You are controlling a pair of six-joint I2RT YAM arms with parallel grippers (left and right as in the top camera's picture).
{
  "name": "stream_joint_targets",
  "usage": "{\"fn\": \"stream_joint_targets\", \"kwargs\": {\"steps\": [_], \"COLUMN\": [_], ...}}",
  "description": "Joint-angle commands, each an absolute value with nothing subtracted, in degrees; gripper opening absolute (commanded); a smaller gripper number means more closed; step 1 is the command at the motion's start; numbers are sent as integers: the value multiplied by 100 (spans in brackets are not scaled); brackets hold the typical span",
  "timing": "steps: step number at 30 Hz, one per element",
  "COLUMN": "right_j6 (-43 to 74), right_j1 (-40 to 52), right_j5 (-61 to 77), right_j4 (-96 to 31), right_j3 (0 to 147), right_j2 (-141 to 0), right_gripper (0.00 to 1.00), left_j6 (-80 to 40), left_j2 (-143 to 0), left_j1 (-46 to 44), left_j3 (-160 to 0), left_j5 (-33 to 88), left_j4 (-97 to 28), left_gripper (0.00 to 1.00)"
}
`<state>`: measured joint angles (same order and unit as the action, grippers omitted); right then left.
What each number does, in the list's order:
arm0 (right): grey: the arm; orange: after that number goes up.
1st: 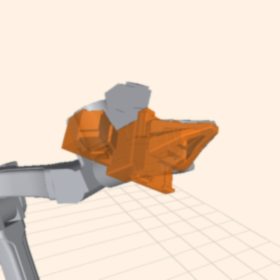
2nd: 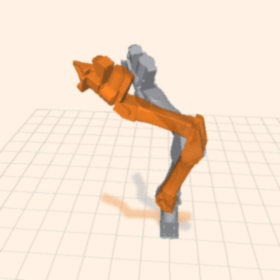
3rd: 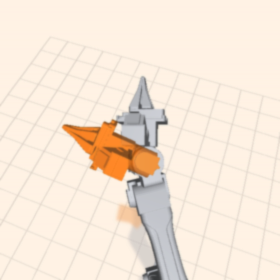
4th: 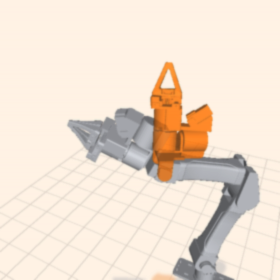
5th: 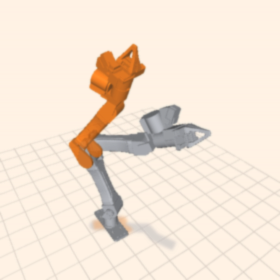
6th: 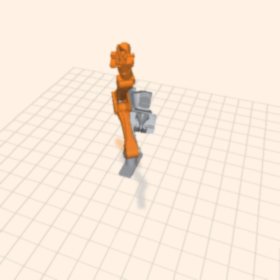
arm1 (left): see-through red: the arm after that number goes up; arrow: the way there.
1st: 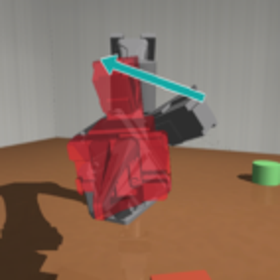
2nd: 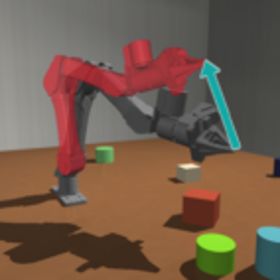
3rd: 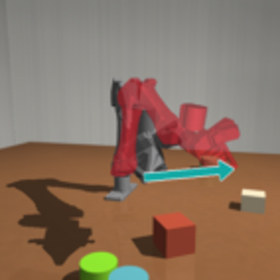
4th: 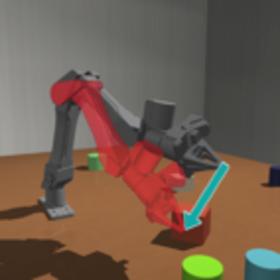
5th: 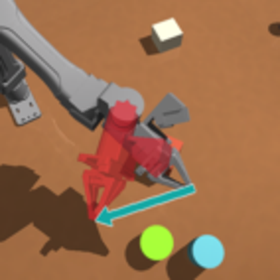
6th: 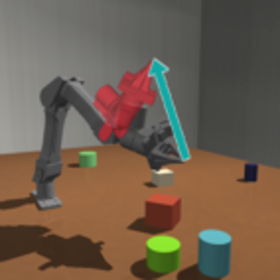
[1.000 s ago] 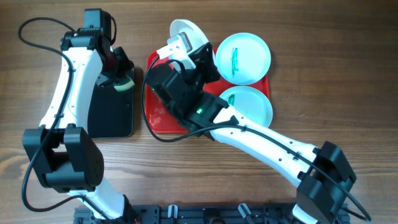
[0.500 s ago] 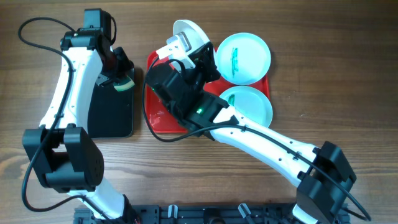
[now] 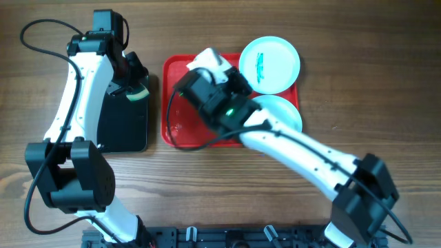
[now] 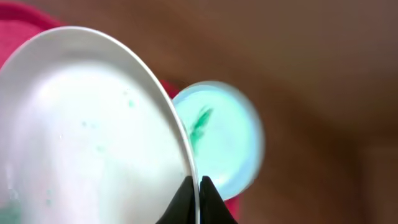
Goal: Clean dirty plates on tray and stack at the side
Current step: 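Lift the cleaned plate with the right gripper and carry it right, then set the plate down on the table right of the red tray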
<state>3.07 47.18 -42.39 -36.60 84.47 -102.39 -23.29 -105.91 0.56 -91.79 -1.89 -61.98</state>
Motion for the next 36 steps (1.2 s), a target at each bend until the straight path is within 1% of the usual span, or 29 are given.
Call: {"fn": "stream_joint_targets", "kwargs": {"steps": [1, 4, 6, 7, 14, 18, 20, 23, 28, 33, 34, 36], "right_j6": [1092, 1111, 1219, 1223, 1144, 1074, 1079, 1262, 1492, 1673, 1673, 1673], "right_j1": [3634, 2482, 1673, 969, -1122, -1927, -2235, -2458, -2510, -2510, -2510, -2510], "right_j5": [-1332, 141, 683, 952, 1140, 1076, 1046, 1007, 694, 416, 416, 421], "right_j4": [-3870, -4086, -4233, -4381, -4716, -4440, -4069, -3315, -1892, -926, -746, -617], "right_j3": [8486, 8486, 8486, 8486, 8326, 7817, 7341, 6611, 5408, 4635, 4565, 4565], "right_j2": [-9518, -9164, -8995, -8938, -8969, -8978, -8980, -8980, -8980, -9139, -9284, -9470], "right_gripper": [4, 4, 4, 4, 4, 4, 4, 4, 4, 4, 5, 13], "left_j6": [-2427, -2425, -2427, -2427, -2427, -2427, -2427, -2427, -2427, -2427, -2427, -2427], "left_j2": [-10543, -10543, -10543, -10543, -10543, -10543, -10543, -10543, -10543, -10543, -10543, -10543], "left_j1": [86, 86, 86, 86, 86, 84, 86, 86, 86, 86, 86, 86], "left_j3": [-9209, -9209, -9209, -9209, -9205, -9205, -9205, -9205, -9205, -9205, -9205, -9205], "left_j5": [-246, -246, -246, -244, -244, -244, -244, -246, -246, -246, -246, -246], "left_j4": [-6198, -6200, -6200, -6198, -6200, -6200, -6200, -6200, -6200, -6200, -6195, -6195], "left_gripper": [4, 4, 4, 4, 4, 4, 4, 4, 4, 4, 4, 4]}}
